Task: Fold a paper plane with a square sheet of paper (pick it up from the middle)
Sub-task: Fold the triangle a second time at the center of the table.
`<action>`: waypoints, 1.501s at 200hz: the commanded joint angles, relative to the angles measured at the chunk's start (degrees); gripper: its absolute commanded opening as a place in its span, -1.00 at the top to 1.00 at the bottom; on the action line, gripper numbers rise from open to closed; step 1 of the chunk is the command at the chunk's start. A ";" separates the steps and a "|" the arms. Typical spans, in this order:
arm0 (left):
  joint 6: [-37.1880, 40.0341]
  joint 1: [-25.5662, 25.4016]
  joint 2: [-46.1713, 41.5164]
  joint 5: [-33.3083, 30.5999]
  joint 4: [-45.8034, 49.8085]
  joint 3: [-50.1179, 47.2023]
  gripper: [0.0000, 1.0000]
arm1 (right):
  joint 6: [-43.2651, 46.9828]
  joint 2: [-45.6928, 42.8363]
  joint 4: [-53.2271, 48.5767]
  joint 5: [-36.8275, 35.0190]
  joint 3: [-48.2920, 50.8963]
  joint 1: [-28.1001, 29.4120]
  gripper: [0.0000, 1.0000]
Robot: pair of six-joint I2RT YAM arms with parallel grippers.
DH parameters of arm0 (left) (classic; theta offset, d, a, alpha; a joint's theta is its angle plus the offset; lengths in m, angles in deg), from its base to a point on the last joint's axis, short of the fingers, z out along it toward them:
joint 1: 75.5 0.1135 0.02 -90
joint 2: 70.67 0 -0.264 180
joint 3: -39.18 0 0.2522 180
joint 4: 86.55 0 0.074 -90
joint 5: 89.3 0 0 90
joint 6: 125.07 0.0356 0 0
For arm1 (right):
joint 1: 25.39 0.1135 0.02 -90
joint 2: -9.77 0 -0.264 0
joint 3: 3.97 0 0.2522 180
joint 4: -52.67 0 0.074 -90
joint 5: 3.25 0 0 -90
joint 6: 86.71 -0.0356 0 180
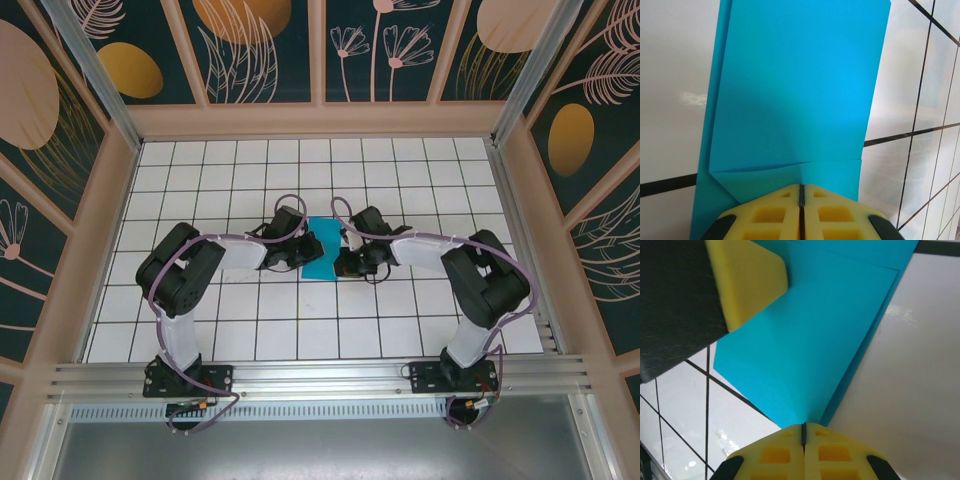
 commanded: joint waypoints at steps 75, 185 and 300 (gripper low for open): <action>-0.04 -0.80 -4.49 4.47 -4.16 -3.29 0.72 | -0.08 3.15 -1.15 -3.34 0.87 -0.13 0.90; -3.70 -4.73 -3.34 3.43 -2.10 -2.78 0.88 | -0.26 3.90 -1.76 -3.80 0.60 -0.03 0.90; -4.79 -4.87 -0.70 -1.10 0.23 -3.89 0.94 | 0.86 5.84 -4.17 -6.31 1.04 0.61 0.90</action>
